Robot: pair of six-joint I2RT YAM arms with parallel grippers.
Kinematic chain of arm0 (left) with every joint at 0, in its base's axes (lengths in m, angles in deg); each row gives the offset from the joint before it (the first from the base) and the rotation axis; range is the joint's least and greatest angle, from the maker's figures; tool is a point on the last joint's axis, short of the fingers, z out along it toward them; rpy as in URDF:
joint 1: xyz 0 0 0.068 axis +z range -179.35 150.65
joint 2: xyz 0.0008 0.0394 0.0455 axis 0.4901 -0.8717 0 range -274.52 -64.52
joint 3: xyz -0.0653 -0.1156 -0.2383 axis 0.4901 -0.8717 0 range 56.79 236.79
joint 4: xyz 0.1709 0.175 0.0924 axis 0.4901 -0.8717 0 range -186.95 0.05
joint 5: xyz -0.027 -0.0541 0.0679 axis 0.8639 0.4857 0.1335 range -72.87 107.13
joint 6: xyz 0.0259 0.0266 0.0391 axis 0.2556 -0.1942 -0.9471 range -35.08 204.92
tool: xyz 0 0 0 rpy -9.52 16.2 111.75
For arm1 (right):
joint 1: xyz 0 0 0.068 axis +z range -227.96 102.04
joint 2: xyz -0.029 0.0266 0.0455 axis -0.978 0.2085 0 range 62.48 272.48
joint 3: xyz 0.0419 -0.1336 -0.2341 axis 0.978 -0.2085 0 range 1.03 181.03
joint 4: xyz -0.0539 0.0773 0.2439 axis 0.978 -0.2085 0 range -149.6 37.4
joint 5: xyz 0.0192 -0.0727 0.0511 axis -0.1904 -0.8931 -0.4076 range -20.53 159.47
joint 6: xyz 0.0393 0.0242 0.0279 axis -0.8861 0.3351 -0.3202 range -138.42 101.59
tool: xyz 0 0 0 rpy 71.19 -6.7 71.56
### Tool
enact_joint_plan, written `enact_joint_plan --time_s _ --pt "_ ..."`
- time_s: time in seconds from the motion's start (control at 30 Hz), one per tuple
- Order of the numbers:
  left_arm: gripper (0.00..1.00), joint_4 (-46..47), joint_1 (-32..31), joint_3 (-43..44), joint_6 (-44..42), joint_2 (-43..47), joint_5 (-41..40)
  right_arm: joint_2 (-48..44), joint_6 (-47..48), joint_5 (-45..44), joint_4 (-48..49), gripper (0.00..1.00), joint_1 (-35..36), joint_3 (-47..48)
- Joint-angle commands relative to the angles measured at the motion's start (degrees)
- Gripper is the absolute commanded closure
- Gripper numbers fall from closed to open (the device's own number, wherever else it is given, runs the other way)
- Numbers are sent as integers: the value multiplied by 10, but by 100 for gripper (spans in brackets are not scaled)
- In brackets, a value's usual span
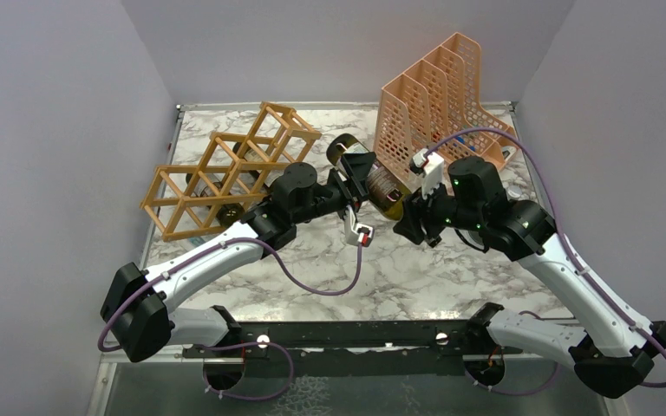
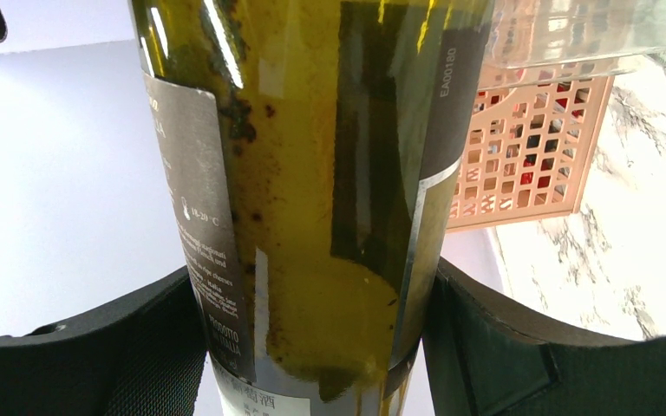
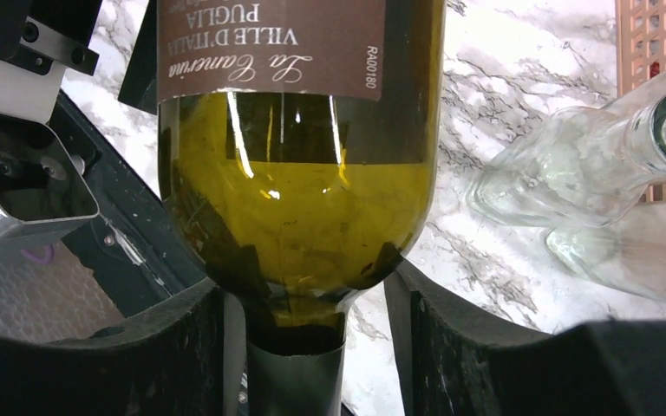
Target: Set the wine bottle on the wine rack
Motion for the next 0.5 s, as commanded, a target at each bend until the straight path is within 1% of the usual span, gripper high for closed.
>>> enact_joint_plan --time_s 0.0,0.2,0.23,0.27,0.33,0.37,0.4,0.43,0.47 --pt "100 65 -2 38 -1 24 0 2 -12 12 33 44 -1 -13" --pt "100 69 -2 45 17 22 -9 11 -31 -1 31 53 -1 -18" --pt "100 69 -2 46 19 22 -12 12 -34 -4 32 56 -1 -18" --pt "100 69 -2 47 21 22 -15 13 -37 -8 32 61 -2 -18" --pt "100 69 -3 48 27 23 -17 15 -38 -16 32 82 -2 -14" --pt "100 70 -3 48 30 23 -16 15 -38 -22 32 91 -2 -11" --pt "100 67 -3 51 40 23 -16 14 -39 -29 32 98 -1 -8" --pt "88 61 -3 55 47 23 -15 12 -40 -38 35 99 -1 -3" --pt "70 55 -2 59 53 22 -15 8 -41 -45 39 99 -1 0"
